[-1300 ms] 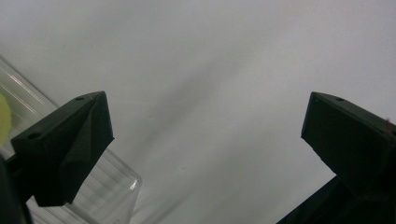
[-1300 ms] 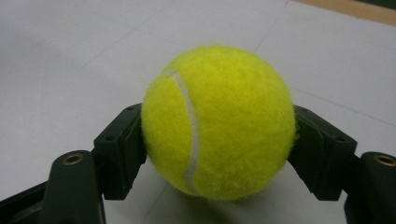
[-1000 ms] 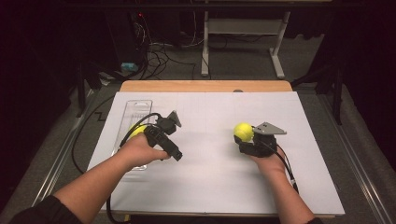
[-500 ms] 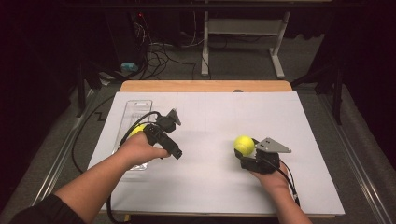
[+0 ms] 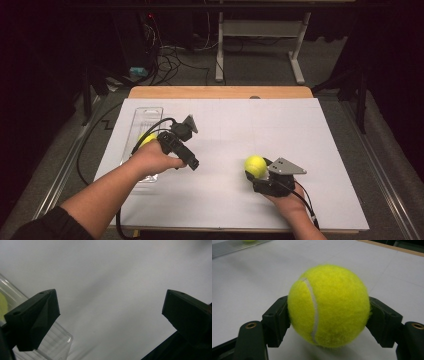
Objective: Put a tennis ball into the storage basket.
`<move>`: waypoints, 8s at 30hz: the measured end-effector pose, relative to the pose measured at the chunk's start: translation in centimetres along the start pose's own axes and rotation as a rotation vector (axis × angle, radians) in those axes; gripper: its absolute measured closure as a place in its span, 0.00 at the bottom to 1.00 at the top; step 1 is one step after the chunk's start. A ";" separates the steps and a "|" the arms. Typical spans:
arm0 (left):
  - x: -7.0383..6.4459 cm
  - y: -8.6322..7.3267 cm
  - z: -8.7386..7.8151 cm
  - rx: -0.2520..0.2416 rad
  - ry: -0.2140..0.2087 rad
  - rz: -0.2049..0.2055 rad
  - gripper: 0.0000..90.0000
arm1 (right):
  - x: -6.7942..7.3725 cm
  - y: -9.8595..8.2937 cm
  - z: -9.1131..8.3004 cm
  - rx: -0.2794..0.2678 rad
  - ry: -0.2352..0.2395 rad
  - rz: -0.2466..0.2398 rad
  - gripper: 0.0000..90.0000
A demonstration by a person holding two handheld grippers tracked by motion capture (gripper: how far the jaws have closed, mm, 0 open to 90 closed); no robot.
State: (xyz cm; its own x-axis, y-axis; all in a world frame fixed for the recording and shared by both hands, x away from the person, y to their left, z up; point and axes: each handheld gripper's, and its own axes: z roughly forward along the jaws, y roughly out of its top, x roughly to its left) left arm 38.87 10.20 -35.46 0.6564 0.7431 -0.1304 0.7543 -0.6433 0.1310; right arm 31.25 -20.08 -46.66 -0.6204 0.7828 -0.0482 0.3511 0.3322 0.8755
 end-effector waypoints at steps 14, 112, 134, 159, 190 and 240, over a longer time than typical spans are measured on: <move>-1.3 0.7 -0.1 -0.001 -0.011 0.024 0.01 | 3.0 1.0 1.4 -0.026 0.052 -0.051 0.30; -5.4 4.4 2.4 0.072 -0.108 0.098 0.30 | 6.4 2.5 1.9 -0.123 0.197 -0.054 0.00; 0.7 1.6 -0.4 0.061 -0.023 -0.035 0.30 | 0.0 0.5 -1.0 -0.110 0.016 -0.030 0.00; 9.6 -5.2 -4.8 0.076 0.108 -0.252 0.30 | -4.5 -1.8 -4.1 -0.093 -0.100 0.020 0.00; 10.4 -6.3 -1.6 0.089 0.068 -0.262 0.11 | -4.3 -1.8 -4.0 -0.086 -0.089 0.026 0.00; -0.5 -1.0 5.3 -0.279 -0.059 -0.003 0.00 | -4.0 -1.9 -3.9 -0.081 -0.077 0.021 0.00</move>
State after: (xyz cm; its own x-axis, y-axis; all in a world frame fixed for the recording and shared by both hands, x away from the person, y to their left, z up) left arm 37.85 9.51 -40.73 0.6602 0.7274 -0.1873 0.7286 -0.5596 0.3950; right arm 30.36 -25.88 -46.25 -0.5566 0.8283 -0.0634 0.3037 0.2740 0.9125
